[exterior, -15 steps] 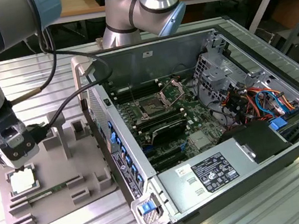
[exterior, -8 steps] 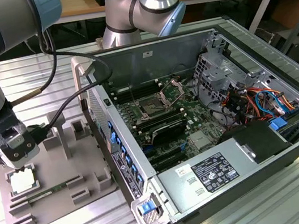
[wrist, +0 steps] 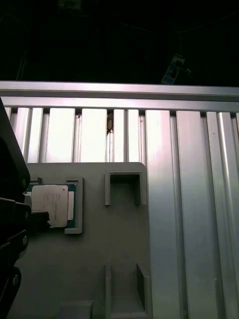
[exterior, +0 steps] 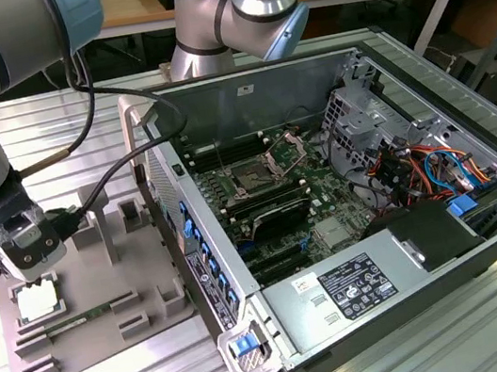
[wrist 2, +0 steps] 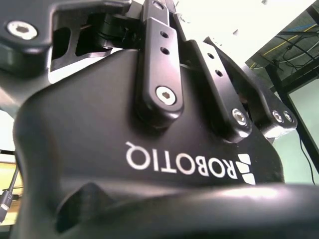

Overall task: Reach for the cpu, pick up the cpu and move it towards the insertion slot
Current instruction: 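Pick up the cpu and move it towards the insertion slot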

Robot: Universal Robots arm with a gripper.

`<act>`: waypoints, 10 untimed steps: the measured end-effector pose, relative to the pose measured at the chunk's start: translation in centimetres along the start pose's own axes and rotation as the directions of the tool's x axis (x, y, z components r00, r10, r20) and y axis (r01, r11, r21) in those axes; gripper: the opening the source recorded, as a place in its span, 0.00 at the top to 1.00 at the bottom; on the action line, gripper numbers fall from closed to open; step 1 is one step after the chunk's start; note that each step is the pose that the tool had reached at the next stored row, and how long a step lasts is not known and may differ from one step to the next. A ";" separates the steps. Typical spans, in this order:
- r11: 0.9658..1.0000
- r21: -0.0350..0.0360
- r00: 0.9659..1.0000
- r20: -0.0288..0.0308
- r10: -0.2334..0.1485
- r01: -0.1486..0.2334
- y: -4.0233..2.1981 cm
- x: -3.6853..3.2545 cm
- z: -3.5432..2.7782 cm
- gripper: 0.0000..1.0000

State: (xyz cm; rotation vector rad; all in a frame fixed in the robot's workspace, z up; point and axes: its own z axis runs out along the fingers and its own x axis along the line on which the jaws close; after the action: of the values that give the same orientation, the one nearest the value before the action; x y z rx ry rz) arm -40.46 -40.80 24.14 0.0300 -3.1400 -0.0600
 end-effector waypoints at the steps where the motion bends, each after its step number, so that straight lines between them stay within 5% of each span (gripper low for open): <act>1: 1.000 0.000 1.000 0.000 0.000 0.000 0.00 0.00 0.02 0.89; 10: 1.000 0.000 1.000 0.000 0.000 0.000 -0.01 0.00 0.34 0.89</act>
State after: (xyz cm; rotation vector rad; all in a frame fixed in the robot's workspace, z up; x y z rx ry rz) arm -40.46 -40.80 23.80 0.0300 -3.1400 -0.0600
